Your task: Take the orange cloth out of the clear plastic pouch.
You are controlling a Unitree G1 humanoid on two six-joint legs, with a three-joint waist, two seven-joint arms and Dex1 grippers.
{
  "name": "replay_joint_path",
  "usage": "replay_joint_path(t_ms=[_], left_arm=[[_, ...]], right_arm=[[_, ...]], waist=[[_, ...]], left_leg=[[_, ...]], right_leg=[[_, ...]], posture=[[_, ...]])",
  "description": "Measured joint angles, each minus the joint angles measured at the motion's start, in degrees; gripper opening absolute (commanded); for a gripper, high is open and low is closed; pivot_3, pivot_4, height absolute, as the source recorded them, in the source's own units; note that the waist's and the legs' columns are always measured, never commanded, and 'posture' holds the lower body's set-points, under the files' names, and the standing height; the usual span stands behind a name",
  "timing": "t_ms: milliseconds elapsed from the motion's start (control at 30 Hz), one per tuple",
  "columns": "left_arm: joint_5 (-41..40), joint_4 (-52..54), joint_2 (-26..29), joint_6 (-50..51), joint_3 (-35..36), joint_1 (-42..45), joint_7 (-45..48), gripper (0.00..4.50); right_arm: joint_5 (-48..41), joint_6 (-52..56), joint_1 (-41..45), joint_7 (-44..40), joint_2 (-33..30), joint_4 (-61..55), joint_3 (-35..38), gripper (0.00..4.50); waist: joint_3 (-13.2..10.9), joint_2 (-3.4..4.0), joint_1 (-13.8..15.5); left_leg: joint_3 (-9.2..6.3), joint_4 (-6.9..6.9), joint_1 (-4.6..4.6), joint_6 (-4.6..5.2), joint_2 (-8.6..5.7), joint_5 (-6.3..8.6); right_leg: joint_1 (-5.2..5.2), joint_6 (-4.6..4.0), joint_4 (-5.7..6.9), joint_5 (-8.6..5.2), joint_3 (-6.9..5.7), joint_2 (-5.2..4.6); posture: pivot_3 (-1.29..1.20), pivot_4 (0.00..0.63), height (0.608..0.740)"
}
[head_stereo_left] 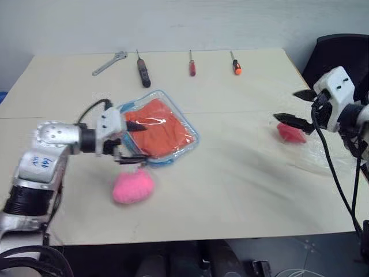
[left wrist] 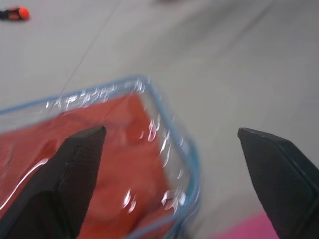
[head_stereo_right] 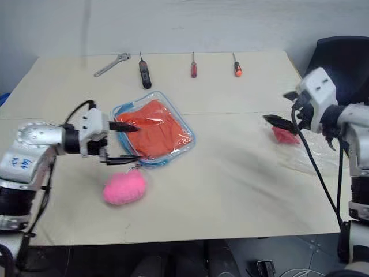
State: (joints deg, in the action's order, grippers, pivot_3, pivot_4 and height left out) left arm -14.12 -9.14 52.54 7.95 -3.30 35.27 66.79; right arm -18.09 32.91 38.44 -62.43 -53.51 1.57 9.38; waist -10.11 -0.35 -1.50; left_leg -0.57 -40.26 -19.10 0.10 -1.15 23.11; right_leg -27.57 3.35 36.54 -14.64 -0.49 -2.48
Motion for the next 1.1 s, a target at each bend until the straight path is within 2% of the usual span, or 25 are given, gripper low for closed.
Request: replay_joint_path(t_ms=[100, 233, 333, 467, 800, 967, 1067, 1100], left_arm=[[7.5, -15.3, 1.7, -13.8, -2.4, 7.0, 1.9, 4.5], [17.0, -33.3, 1.2, -31.2, -6.7, 16.3, 0.7, 4.5], [21.3, -43.6, -1.8, -38.7, -8.4, 21.8, -2.3, 4.5], [29.6, -53.9, -4.2, -47.0, -12.1, 27.2, -10.8, 4.5], [41.1, -63.7, -11.0, -50.4, -17.6, 34.4, -30.2, 4.5], [45.1, -65.8, -13.4, -49.4, -20.3, 34.8, -34.8, 4.5], [46.1, -66.1, -14.4, -47.6, -20.5, 35.1, -36.6, 3.93], [46.3, -66.4, -14.8, -47.0, -20.5, 35.1, -36.8, 3.56]], right_arm=[[-8.0, 5.0, -2.6, -6.0, -0.5, -9.5, -0.2, 4.45], [-13.5, 7.5, -6.5, -8.9, -0.7, -18.8, -2.3, 4.45], [-14.7, 8.6, -7.9, -7.6, -0.4, -21.1, -2.8, 4.45], [-16.4, 9.3, -9.9, -5.9, -0.3, -23.9, -2.6, 4.45], [-20.2, 11.3, -14.0, -1.6, -0.3, -27.6, -1.6, 4.45], [-22.0, 12.2, -15.4, 0.1, -0.3, -28.7, -0.1, 4.45], [-22.4, 12.2, -15.7, 0.9, -0.8, -29.1, 0.4, 4.5], [-22.6, 12.2, -16.1, 1.1, -0.9, -29.4, 0.4, 4.5]], waist=[[0.0, 0.0, 0.6], [0.0, -0.01, 2.1], [0.0, -0.01, 2.9], [0.0, -0.02, 3.0], [0.0, -0.04, 3.0], [0.0, -0.04, 3.0], [0.0, -0.05, 3.0], [0.0, -0.05, 3.0]], left_leg=[[-0.19, -0.08, -0.13, 0.05, -0.08, 0.02], [-0.26, -0.37, -0.32, 0.33, -0.17, 0.18], [-0.31, -0.77, -0.64, 0.56, -0.23, 0.32], [-0.4, -0.98, -1.07, 0.66, -0.28, 0.37], [-0.34, -1.04, -1.08, 0.73, -0.4, 0.36], [-0.29, -1.05, -1.07, 0.73, -0.4, 0.36], [-0.29, -1.11, -1.06, 0.74, -0.41, 0.35], [-0.29, -1.14, -1.07, 0.75, -0.41, 0.34]], right_leg=[[0.08, 0.04, -0.02, 0.02, -0.2, -0.12], [0.12, 0.15, -0.04, 0.09, -0.35, -0.19], [0.07, 0.3, -0.08, 0.17, -0.55, -0.27], [-0.05, 0.64, -0.47, 0.38, -0.76, -0.3], [-0.02, 0.81, -0.52, 0.48, -0.92, -0.38], [-0.03, 0.81, -0.49, 0.48, -0.89, -0.36], [-0.01, 0.81, -0.44, 0.48, -0.89, -0.38], [0.0, 0.83, -0.44, 0.5, -0.89, -0.38]], posture=[[0.0, 0.15, 0.74], [0.0, 0.15, 0.74], [0.0, 0.15, 0.74], [0.0, 0.15, 0.74], [0.0, 0.15, 0.74], [0.0, 0.15, 0.74], [0.0, 0.15, 0.74], [0.0, 0.15, 0.74]])
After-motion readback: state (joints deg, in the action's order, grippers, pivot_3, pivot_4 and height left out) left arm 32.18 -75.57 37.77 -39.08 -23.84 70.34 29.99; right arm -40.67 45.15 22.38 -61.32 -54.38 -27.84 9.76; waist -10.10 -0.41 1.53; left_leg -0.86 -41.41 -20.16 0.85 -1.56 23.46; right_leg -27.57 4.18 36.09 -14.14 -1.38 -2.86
